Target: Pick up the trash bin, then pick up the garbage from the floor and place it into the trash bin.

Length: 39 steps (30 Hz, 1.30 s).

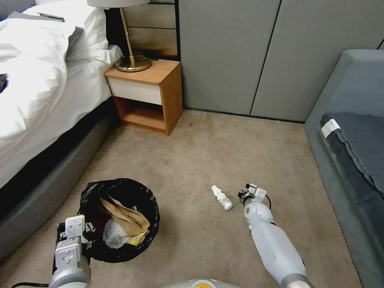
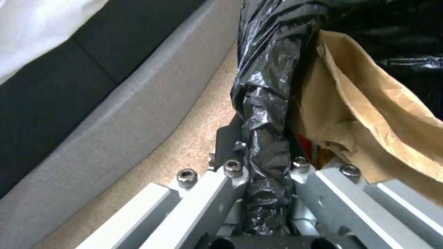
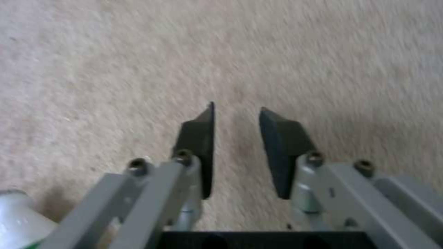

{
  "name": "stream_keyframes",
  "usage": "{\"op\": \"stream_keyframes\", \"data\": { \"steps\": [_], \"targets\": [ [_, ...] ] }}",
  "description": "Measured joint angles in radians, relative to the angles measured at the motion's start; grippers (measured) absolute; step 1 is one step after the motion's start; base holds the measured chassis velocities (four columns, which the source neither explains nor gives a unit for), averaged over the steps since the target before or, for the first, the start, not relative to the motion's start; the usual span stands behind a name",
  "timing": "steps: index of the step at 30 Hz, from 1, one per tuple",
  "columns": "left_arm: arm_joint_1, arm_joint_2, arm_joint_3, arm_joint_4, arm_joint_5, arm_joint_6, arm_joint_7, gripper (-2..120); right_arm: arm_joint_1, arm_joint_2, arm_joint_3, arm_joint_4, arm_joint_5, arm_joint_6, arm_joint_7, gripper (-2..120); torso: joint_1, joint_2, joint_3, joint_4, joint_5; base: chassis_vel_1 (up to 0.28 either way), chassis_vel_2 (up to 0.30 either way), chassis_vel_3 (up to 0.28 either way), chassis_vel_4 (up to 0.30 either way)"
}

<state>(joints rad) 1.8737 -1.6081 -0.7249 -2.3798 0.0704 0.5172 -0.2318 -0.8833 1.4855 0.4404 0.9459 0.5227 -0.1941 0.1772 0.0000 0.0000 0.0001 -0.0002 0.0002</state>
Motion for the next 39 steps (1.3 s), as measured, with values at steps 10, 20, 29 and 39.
{"op": "stream_keyframes", "data": {
  "steps": [10, 20, 29, 39],
  "targets": [
    [0.005, 0.0, 0.002, -0.001, 0.003, -0.003, 0.001, 1, -0.043, -0.015, -0.019, 0.105, -0.073, 0.038, -0.059, 67, 0.0, 0.0, 0.0, 0.0003, -0.0001, 0.0, 0.0, 0.0, 0.0],
    [0.004, 0.0, 0.008, -0.001, 0.011, -0.007, 0.002, 1, -0.198, -0.084, -0.214, 0.287, -0.306, 0.09, -0.152, 99, 0.0, 0.0, 0.0, 0.0002, 0.0, 0.0, 0.0, 0.0, 0.0],
    [0.013, 0.0, 0.008, -0.014, 0.013, -0.009, 0.002, 1, -0.23, -0.082, -0.281, 0.238, -0.387, 0.11, -0.163, 100, 0.0, 0.0, 0.0, 0.0003, -0.0003, 0.0, 0.0, 0.0, 0.0],
    [0.031, 0.0, 0.008, -0.027, 0.017, -0.019, 0.001, 1, -0.171, -0.079, -0.272, 0.057, -0.432, 0.153, -0.196, 100, 0.0, 0.0, 0.0, 0.0005, 0.0002, 0.0, 0.0, 0.0, 0.0]
  ]
}}
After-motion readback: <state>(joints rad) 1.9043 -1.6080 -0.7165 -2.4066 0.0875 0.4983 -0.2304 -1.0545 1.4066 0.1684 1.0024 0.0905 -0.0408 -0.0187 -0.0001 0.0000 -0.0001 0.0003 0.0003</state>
